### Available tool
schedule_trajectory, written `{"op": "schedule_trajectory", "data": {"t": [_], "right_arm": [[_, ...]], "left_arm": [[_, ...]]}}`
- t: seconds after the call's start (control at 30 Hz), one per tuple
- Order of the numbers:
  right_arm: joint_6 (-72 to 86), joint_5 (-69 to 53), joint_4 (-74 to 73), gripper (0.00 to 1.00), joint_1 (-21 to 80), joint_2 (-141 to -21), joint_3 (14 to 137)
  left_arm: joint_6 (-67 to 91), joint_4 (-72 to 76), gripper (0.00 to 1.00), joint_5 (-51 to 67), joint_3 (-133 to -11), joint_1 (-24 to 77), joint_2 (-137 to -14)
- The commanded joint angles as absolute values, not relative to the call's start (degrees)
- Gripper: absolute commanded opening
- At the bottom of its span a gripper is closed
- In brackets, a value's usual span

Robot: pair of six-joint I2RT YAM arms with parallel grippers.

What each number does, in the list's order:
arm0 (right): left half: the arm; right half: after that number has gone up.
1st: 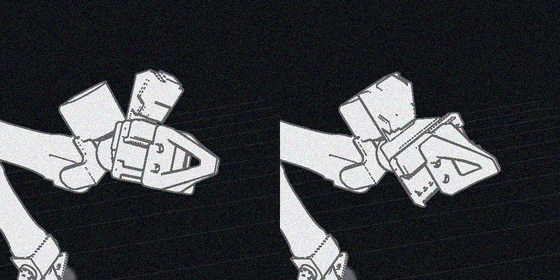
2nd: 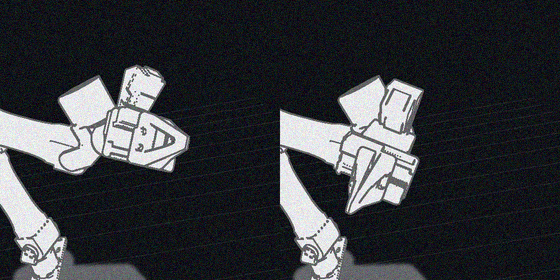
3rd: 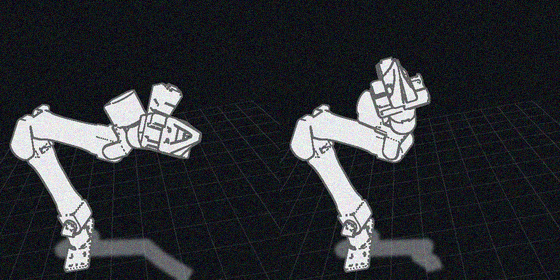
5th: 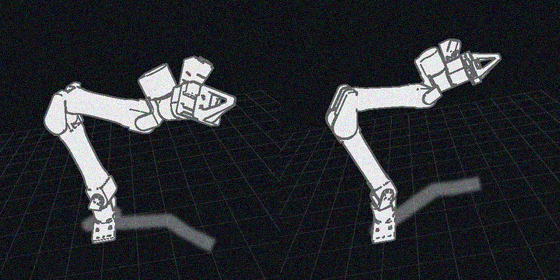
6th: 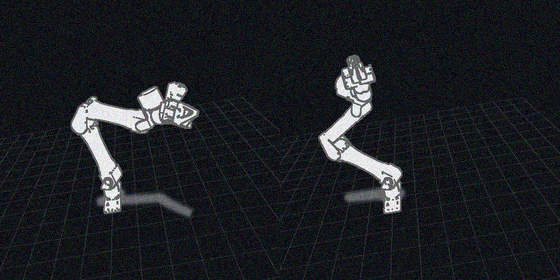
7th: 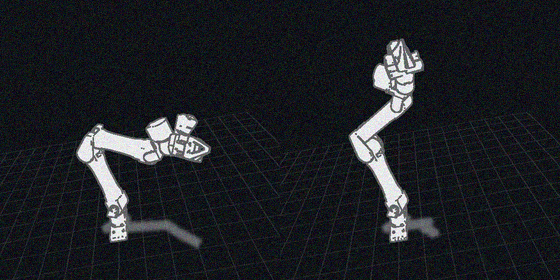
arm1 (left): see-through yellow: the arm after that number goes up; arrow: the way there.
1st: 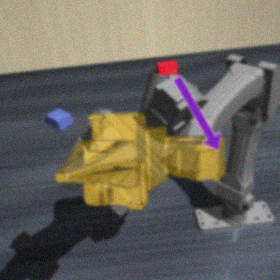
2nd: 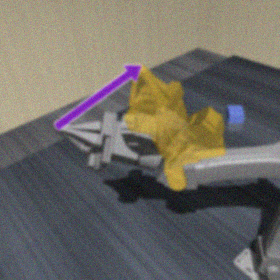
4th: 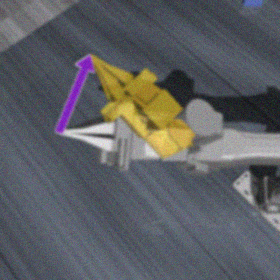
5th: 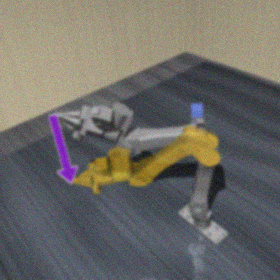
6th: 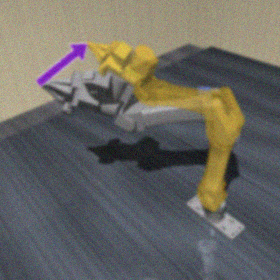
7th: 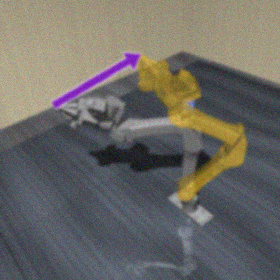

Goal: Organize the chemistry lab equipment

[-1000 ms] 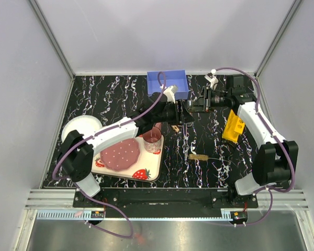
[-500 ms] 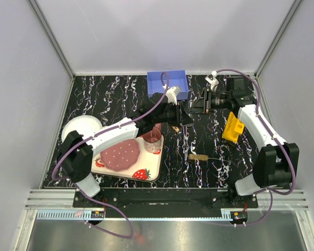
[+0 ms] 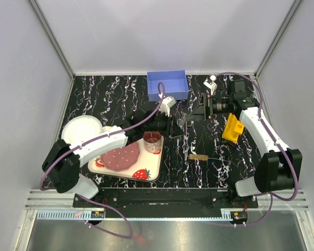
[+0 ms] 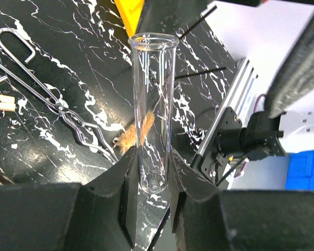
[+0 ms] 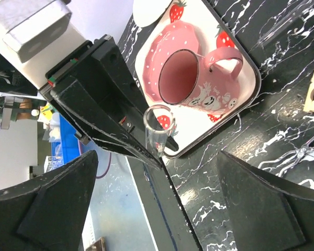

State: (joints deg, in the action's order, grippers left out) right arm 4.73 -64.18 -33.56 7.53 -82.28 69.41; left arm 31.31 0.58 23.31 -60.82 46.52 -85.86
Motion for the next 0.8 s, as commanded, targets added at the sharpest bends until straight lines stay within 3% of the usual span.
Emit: {"op": "schedule_trajectory", "data": {"t": [0.0, 0.2, 0.33, 0.77], "right_arm": [[1.2, -67.7, -38.2, 1.0, 9.2, -83.5, 71.8], [-1.4, -66.6, -42.0, 0.99, 13.4, -85.0, 74.4], [-0.8, -66.7, -42.2, 0.93, 14.0, -86.1, 74.9], [-0.4, -66.4, -42.5, 0.58, 14.0, -88.3, 76.6]], "left_arm": [[26.1, 3.3, 0.14, 27.9, -59.6, 46.5, -81.9], [24.2, 1.3, 0.14, 28.7, -60.0, 46.6, -81.7], [23.4, 0.7, 0.14, 29.4, -60.7, 46.8, -82.0], [22.1, 0.1, 0.14, 31.3, -60.6, 47.3, -82.4]]}}
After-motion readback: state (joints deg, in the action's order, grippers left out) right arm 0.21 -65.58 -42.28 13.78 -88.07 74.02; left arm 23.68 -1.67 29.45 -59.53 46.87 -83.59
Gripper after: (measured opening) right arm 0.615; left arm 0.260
